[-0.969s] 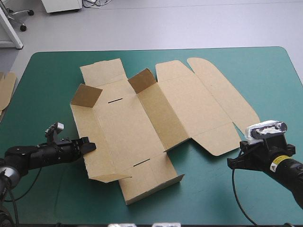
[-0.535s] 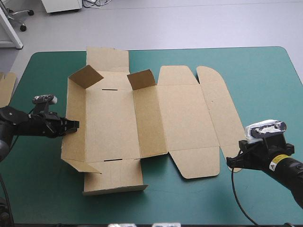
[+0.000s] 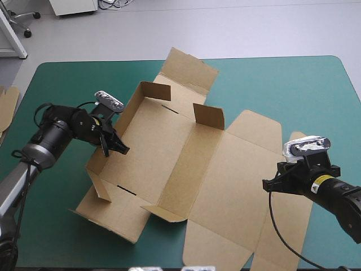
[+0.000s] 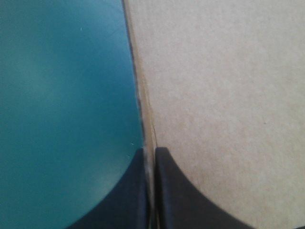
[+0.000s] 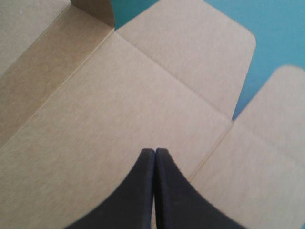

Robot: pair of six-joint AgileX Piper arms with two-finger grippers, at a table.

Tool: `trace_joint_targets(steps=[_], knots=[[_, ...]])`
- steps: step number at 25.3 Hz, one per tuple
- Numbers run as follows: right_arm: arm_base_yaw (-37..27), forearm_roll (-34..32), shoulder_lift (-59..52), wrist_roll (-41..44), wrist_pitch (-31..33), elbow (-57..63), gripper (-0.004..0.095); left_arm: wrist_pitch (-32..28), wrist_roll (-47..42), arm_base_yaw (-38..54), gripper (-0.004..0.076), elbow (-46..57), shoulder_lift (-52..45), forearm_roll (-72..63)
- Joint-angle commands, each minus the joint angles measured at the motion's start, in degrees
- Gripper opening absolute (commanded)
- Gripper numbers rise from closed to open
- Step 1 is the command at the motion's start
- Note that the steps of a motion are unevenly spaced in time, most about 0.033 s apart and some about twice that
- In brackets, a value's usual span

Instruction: Fold the box

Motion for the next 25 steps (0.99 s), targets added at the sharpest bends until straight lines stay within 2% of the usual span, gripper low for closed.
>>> trace_joint_targets(steps=[1,4,9,13,21,25], knots=[[0.1,0.2,0.0,0.0,-3.3,-2.1,-0.0018,-5.6,-6.1,-4.9,-0.0014,-2.1,-1.8,14.6],[0.1,0.2,0.0,0.0,-2.8,-2.1,-0.0018,-9.1,-10.8,-6.9,-0.0014,-2.1,-1.8,24.5],[0.1,0.3,-0.1,0.2,-1.8,-2.1,-0.0018,-13.7,-9.9,-7.0,-0.0014,-7.7,-1.5,28.4],[0.1,0.3,-0.1,0.2,-1.8,-2.1,-0.0018,-11.6,-6.8,-12.1,-0.0014,-13.6,0.2,28.2],[0.1,0.3,-0.4,0.2,-0.4,-2.1,-0.0018,-8.9,-3.7,-26.2,-0.0014,-13.4,1.5,32.4],[0.1,0.4,-1.0,0.2,0.0,-2.1,-0.0018,-8.8,-4.4,-28.8,-0.0014,-12.0,1.1,35.6]])
